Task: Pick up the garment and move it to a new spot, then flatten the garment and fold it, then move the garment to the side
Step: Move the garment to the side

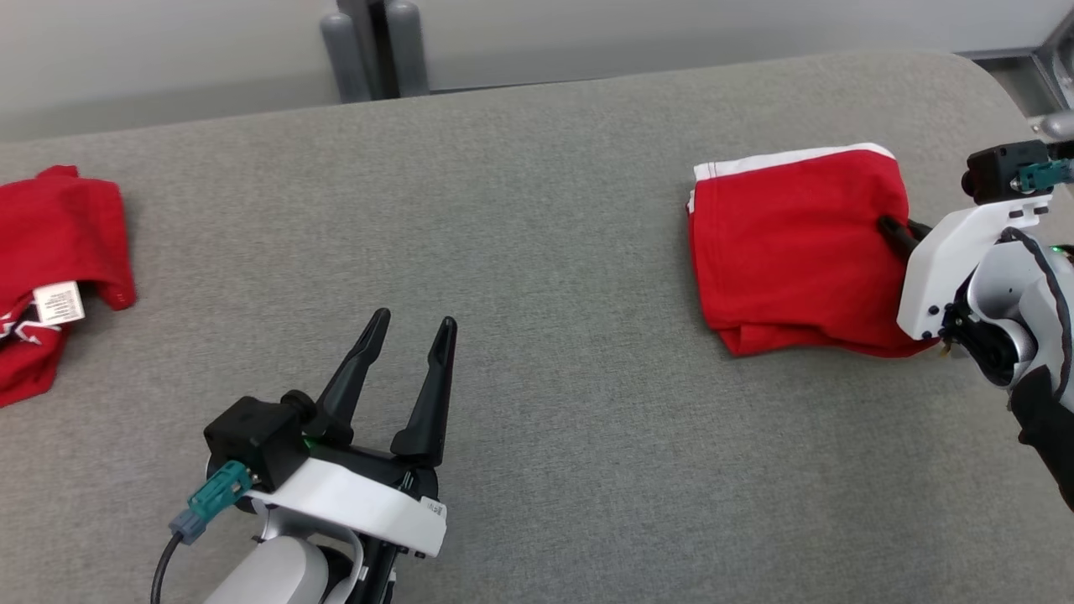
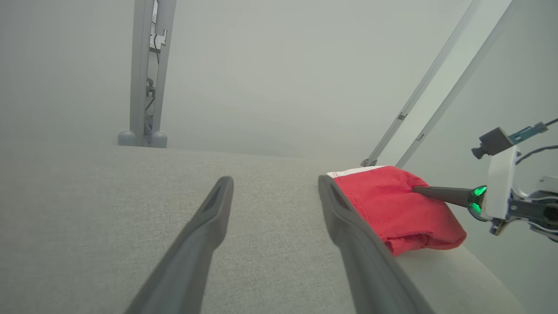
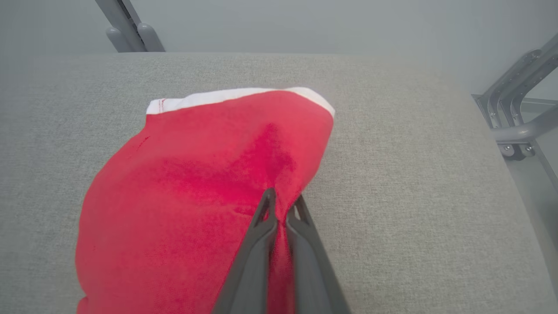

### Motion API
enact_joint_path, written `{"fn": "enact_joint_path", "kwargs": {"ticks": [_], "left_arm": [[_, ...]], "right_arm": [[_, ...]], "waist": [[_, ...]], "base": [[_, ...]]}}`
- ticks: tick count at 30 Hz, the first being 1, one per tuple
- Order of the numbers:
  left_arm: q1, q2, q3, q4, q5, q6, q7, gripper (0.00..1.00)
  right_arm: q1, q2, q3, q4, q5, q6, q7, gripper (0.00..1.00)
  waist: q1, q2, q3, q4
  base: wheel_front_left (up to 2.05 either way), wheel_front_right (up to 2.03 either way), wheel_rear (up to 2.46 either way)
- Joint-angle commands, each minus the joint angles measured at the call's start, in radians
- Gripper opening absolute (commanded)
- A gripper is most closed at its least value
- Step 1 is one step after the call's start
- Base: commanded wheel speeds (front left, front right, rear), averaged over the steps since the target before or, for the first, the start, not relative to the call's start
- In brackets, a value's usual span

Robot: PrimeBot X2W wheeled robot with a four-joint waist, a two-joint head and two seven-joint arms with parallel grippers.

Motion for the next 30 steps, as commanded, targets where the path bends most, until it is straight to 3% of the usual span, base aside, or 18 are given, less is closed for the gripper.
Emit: {"fn": "enact_joint_path", "kwargs": {"ticks": [1, 7, 18, 24, 30], "left_arm": [[-0.021, 0.005, 0.001, -0.003, 0.009, -0.001, 0.002, 1.0], [-0.064, 0.007, -0.013, -0.013, 0.027, -0.005, 0.019, 1.0], [-0.083, 0.016, -0.024, -0.032, 0.038, -0.003, 0.033, 1.0], [-0.093, 0.022, -0.027, -0.05, 0.043, 0.005, 0.041, 1.0], [-0.099, 0.027, -0.028, -0.059, 0.047, 0.008, 0.044, 1.0]], "right_arm": [[-0.012, -0.005, 0.0, -0.002, -0.004, 0.0, -0.004, 0.0], [-0.061, -0.033, -0.009, 0.006, -0.013, 0.0, -0.017, 0.0], [-0.129, -0.074, -0.014, 0.105, -0.099, 0.0, -0.057, 0.0], [-0.198, -0.077, -0.007, 0.253, -0.229, 0.0, -0.134, 0.0], [-0.238, -0.091, -0.016, 0.297, -0.317, 0.0, -0.16, 0.0]], "waist": [[0.0001, -0.0001, 0.047, -0.053], [0.0001, -0.0001, 0.094, -0.09], [0.0001, -0.0001, 0.123, -0.057], [0.0001, -0.0001, 0.143, -0.021], [0.0001, -0.0001, 0.163, -0.004]], "base": [[0.0, 0.0, 0.0], [0.0, 0.0, 0.0], [0.0, 0.0, 0.0], [0.0, 0.0, 0.0], [0.0, 0.0, 0.0]]}}
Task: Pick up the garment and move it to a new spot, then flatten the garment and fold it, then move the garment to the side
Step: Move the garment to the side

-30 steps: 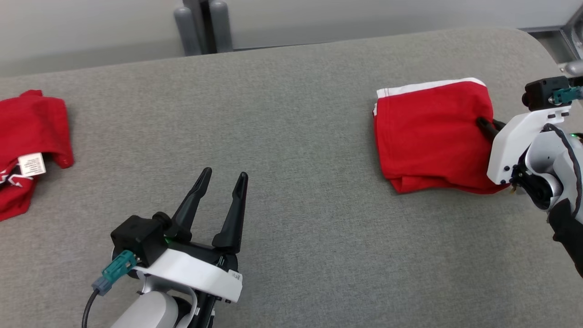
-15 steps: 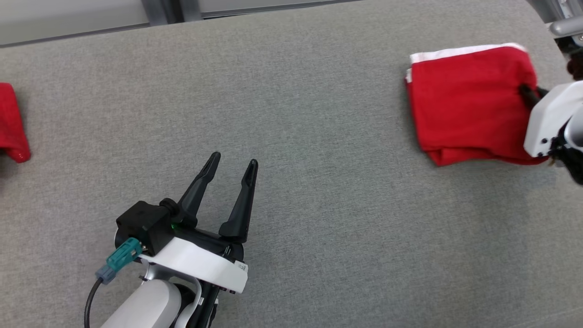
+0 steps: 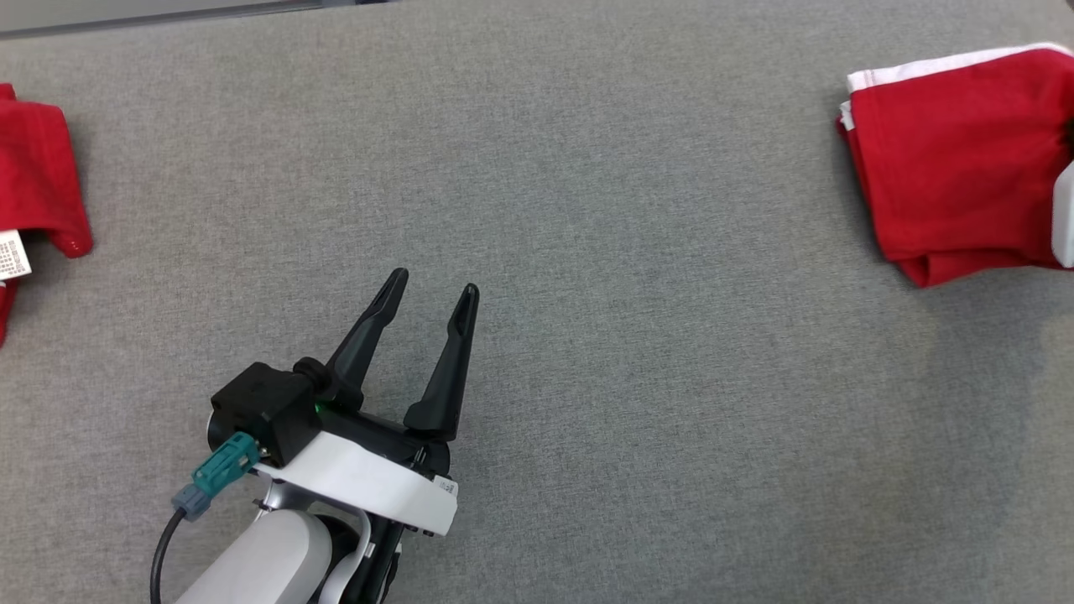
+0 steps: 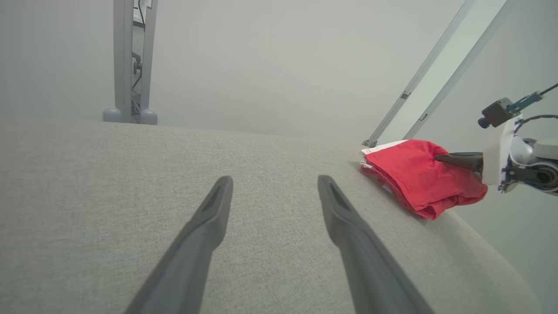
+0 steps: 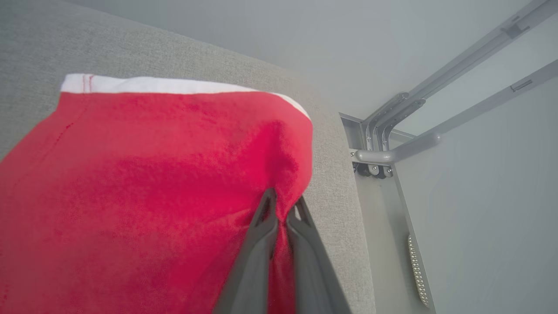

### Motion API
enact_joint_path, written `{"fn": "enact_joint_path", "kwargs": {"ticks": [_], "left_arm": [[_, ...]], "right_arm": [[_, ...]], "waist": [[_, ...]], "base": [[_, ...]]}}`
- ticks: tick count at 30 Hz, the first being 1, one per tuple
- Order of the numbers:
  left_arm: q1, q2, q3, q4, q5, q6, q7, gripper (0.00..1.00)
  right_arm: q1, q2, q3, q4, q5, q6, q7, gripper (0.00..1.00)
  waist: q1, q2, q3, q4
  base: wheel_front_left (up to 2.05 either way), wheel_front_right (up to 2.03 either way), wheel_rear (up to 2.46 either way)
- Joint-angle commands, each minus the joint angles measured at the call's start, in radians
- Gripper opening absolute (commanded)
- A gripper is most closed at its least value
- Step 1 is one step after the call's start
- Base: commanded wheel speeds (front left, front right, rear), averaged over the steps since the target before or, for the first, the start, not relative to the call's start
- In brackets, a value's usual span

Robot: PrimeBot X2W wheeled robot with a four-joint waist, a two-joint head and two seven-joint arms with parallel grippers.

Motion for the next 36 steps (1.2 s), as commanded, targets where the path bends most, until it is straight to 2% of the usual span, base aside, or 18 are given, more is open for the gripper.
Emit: {"fn": "enact_joint_path", "kwargs": {"ticks": [1, 8, 10, 11, 12, 14, 25, 30, 36], "left_arm": [[-0.019, 0.007, 0.002, -0.003, 0.006, 0.004, 0.001, 1.0], [-0.03, 0.008, -0.003, -0.006, 0.008, 0.006, 0.007, 1.0], [-0.031, 0.01, -0.003, -0.005, 0.008, 0.007, 0.007, 1.0], [-0.031, 0.01, -0.003, -0.004, 0.008, 0.008, 0.007, 1.0], [-0.032, 0.01, -0.003, -0.003, 0.008, 0.008, 0.008, 1.0], [-0.032, 0.012, -0.002, -0.002, 0.006, 0.008, 0.008, 1.0], [-0.011, 0.02, -0.002, 0.01, -0.002, 0.013, 0.009, 1.0], [0.013, 0.02, 0.003, 0.024, -0.015, 0.014, -0.002, 1.0], [0.06, 0.016, 0.029, 0.054, -0.041, 0.021, -0.03, 1.0]], "right_arm": [[-0.012, -0.012, -0.004, 0.004, -0.005, 0.0, -0.008, 0.0], [-0.007, -0.044, -0.079, 0.01, -0.121, 0.0, 0.014, 0.0], [-0.002, -0.047, -0.109, 0.01, -0.156, 0.0, 0.011, 0.29], [0.0, -0.049, -0.123, 0.009, -0.173, 0.0, 0.008, 0.46], [0.003, -0.046, -0.136, 0.009, -0.191, 0.0, 0.005, 0.74], [0.01, -0.03, -0.165, 0.009, -0.216, 0.0, -0.006, 0.99], [0.017, 0.047, -0.291, 0.009, -0.354, 0.0, -0.083, 1.0], [0.037, 0.1, -0.319, 0.009, -0.388, 0.0, -0.137, 1.0], [0.088, 0.183, -0.315, -0.017, -0.367, 0.0, -0.201, 1.0]], "waist": [[0.0, 0.0, 0.005, 0.005], [0.0, 0.0, 0.02, 0.021], [0.0, 0.0, 0.021, 0.024], [0.0, 0.0, 0.022, 0.025], [0.0, 0.0, 0.022, 0.025], [0.0, 0.0, 0.021, 0.025], [0.0, 0.0, -0.02, 0.011], [0.0, 0.0, -0.088, 0.006], [0.0, 0.0, -0.204, 0.016]], "base": [[0.0, 0.0, 0.0], [0.0, 0.0, 0.0], [0.0, 0.0, 0.0], [0.0, 0.0, 0.0], [0.0, 0.0, 0.0], [0.0, 0.0, 0.0], [0.0, 0.0, 0.0], [0.0, 0.0, 0.0], [0.0, 0.0, 0.0]]}}
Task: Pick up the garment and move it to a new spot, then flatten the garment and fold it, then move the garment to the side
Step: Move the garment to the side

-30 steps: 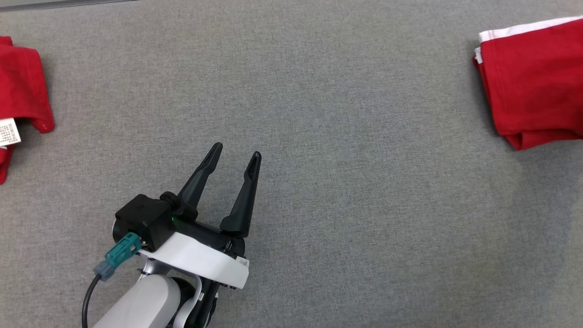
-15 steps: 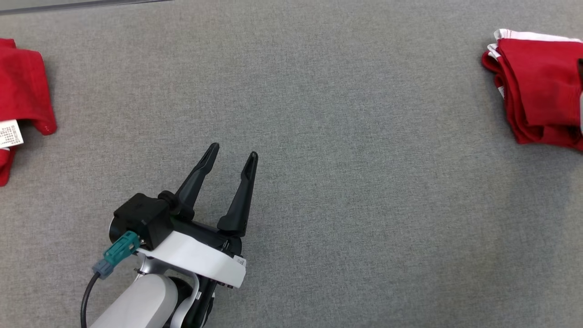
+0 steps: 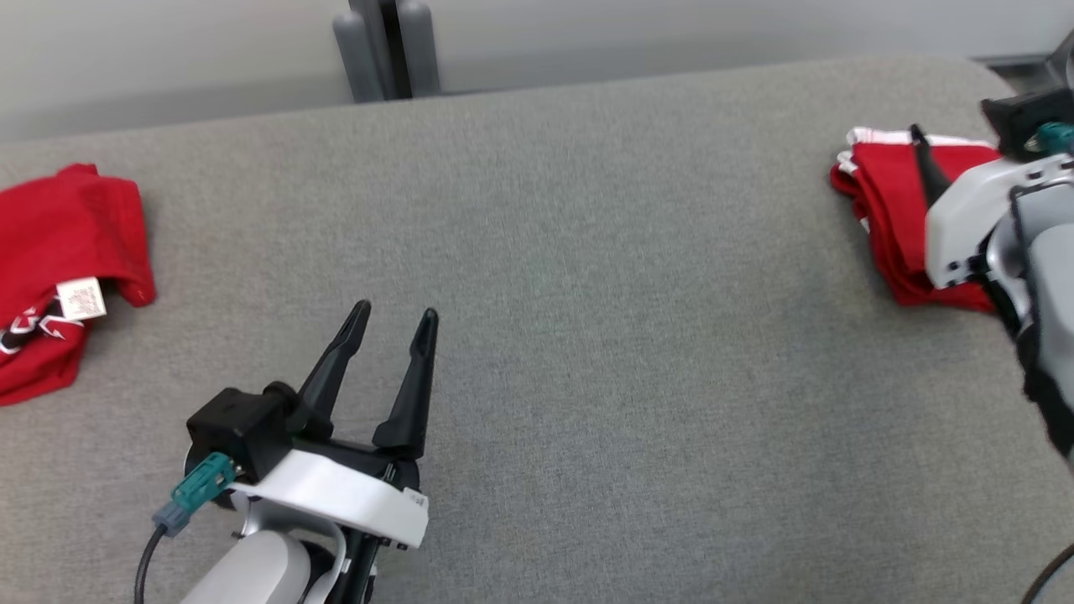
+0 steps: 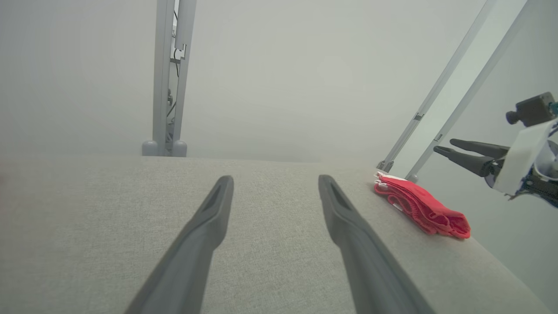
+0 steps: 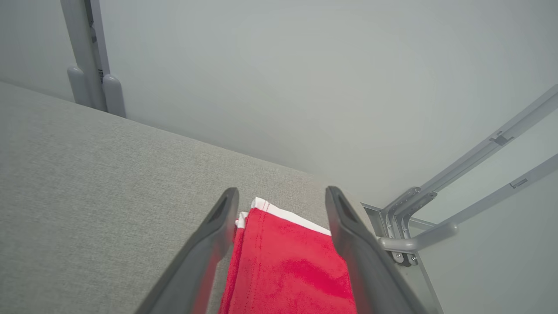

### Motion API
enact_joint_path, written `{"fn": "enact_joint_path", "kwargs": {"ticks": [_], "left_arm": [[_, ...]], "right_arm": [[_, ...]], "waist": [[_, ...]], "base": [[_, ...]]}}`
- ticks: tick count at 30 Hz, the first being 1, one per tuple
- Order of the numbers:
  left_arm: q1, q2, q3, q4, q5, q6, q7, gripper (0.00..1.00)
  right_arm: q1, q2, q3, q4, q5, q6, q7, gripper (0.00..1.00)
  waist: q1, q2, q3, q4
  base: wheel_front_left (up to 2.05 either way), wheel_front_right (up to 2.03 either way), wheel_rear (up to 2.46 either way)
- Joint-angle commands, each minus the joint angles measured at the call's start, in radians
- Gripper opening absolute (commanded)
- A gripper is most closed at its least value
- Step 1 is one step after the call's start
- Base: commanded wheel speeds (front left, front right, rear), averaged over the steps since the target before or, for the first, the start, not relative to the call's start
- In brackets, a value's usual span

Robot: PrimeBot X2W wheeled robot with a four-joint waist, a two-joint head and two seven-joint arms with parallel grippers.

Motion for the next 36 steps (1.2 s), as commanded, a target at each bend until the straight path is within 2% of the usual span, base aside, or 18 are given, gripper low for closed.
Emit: {"fn": "enact_joint_path", "kwargs": {"ticks": [1, 10, 16, 20, 26, 31, 32, 36], "left_arm": [[0.028, 0.002, 0.016, 0.01, -0.011, 0.008, -0.011, 1.0], [0.123, 0.028, 0.074, 0.04, -0.028, 0.049, -0.038, 1.0], [0.206, 0.047, 0.142, 0.032, -0.046, 0.081, -0.054, 1.0], [0.258, 0.054, 0.198, 0.024, -0.05, 0.096, -0.058, 1.0], [0.317, 0.046, 0.265, 0.018, -0.027, 0.1, -0.063, 1.0], [0.356, 0.018, 0.297, 0.015, -0.017, 0.083, -0.061, 1.0], [0.367, 0.009, 0.307, 0.016, -0.009, 0.073, -0.061, 1.0], [0.382, -0.001, 0.311, 0.027, 0.011, 0.057, -0.062, 1.0]], "right_arm": [[0.035, 0.025, 0.003, -0.014, 0.019, 0.0, -0.018, 1.0], [0.178, 0.111, 0.0, -0.142, 0.155, 0.0, -0.057, 1.0], [0.332, 0.128, -0.014, -0.334, 0.222, 0.0, -0.063, 1.0], [0.451, 0.127, -0.074, -0.491, 0.21, 0.0, -0.063, 1.0], [0.651, 0.177, -0.198, -0.7, 0.16, 0.0, -0.048, 1.0], [0.812, 0.222, -0.264, -0.876, 0.118, 0.0, 0.0, 1.0], [0.872, 0.23, -0.28, -0.943, 0.119, 0.0, 0.018, 1.0], [0.967, 0.235, -0.269, -1.058, 0.149, 0.0, 0.051, 1.0]], "waist": [[0.0, 0.0, -0.074, 0.01], [0.0, 0.0, -0.2, 0.044], [0.0, 0.0, -0.243, 0.063], [0.0, 0.0, -0.255, 0.072], [0.0, 0.0, -0.26, 0.087], [0.0, 0.0, -0.259, 0.097], [0.0, 0.0, -0.258, 0.101], [0.0, 0.0, -0.256, 0.102]], "base": [[0.0, 0.0, 0.0], [0.0, 0.0, 0.0], [0.0, 0.0, 0.0], [0.0, 0.0, 0.0], [0.0, 0.0, 0.0], [0.0, 0.0, 0.0], [0.0, 0.0, 0.0], [0.0, 0.0, 0.0]]}}
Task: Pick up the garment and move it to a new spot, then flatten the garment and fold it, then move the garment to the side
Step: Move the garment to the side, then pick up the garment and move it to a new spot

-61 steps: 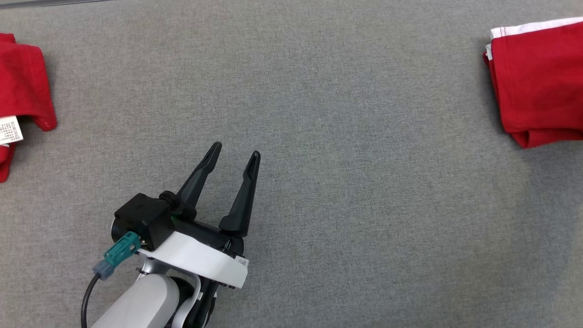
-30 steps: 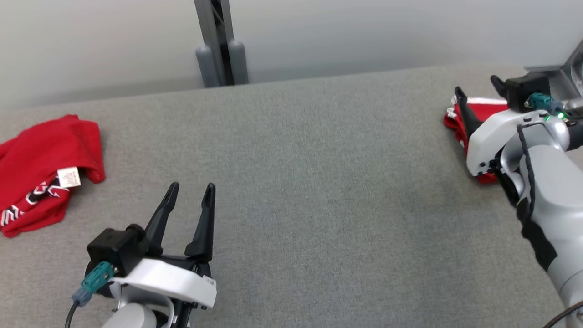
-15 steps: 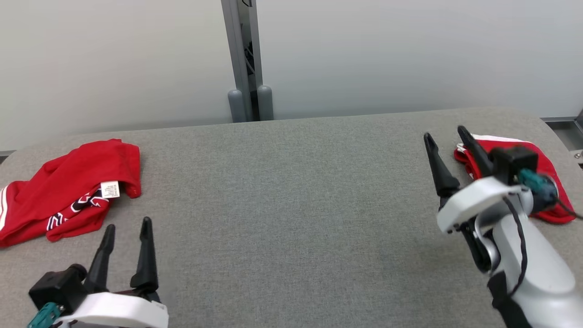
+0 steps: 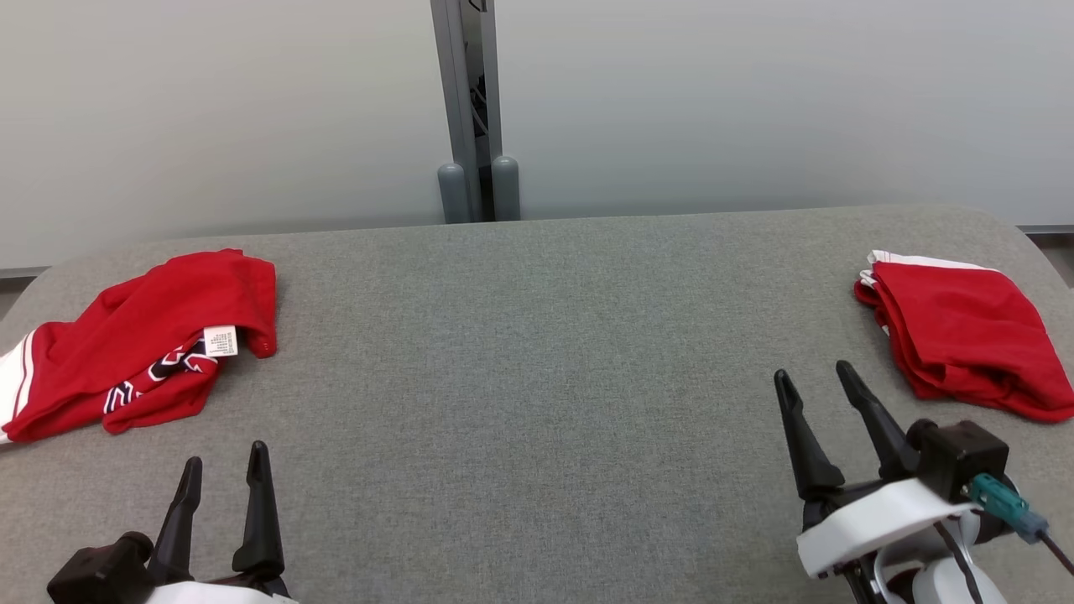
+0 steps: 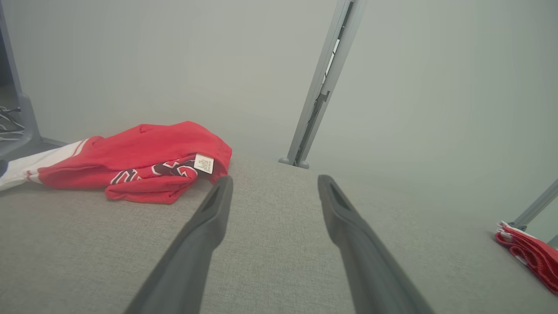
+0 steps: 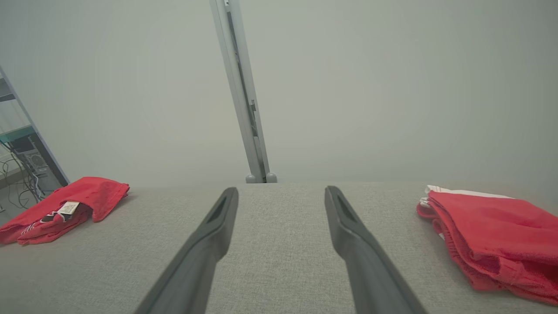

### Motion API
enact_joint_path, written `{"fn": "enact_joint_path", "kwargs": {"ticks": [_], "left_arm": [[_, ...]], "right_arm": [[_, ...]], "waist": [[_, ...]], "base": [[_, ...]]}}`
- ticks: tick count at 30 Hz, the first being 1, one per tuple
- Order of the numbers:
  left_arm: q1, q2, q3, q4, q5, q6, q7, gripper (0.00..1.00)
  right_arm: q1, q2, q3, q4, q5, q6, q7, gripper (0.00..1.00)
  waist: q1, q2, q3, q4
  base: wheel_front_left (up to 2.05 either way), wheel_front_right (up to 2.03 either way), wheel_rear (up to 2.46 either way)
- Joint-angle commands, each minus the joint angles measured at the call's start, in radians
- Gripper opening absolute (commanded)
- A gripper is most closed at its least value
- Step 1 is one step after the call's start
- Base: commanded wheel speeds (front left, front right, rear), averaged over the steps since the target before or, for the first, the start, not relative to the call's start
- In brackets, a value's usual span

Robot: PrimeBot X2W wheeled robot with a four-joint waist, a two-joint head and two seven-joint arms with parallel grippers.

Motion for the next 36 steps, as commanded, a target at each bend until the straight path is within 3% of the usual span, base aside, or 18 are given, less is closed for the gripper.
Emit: {"fn": "enact_joint_path", "kwargs": {"ticks": [1, 11, 36], "left_arm": [[0.008, 0.005, 0.005, 0.005, 0.014, -0.006, -0.001, 1.0], [-0.008, -0.012, -0.006, 0.023, 0.037, -0.019, -0.001, 1.0], [-0.036, 0.011, -0.042, 0.004, 0.08, 0.009, 0.029, 1.0]], "right_arm": [[0.02, -0.004, 0.003, -0.028, 0.006, 0.0, 0.009, 1.0], [0.08, -0.003, -0.012, -0.119, -0.003, 0.0, 0.049, 1.0], [0.09, -0.003, -0.039, -0.141, -0.014, 0.0, 0.057, 1.0]], "waist": [[0.0, 0.0, 0.001, -0.001], [0.0, 0.0, 0.003, -0.002], [0.0, 0.0, 0.007, 0.002]], "base": [[0.0, 0.0, 0.0], [0.0, 0.0, 0.0], [0.0, 0.0, 0.0]]}}
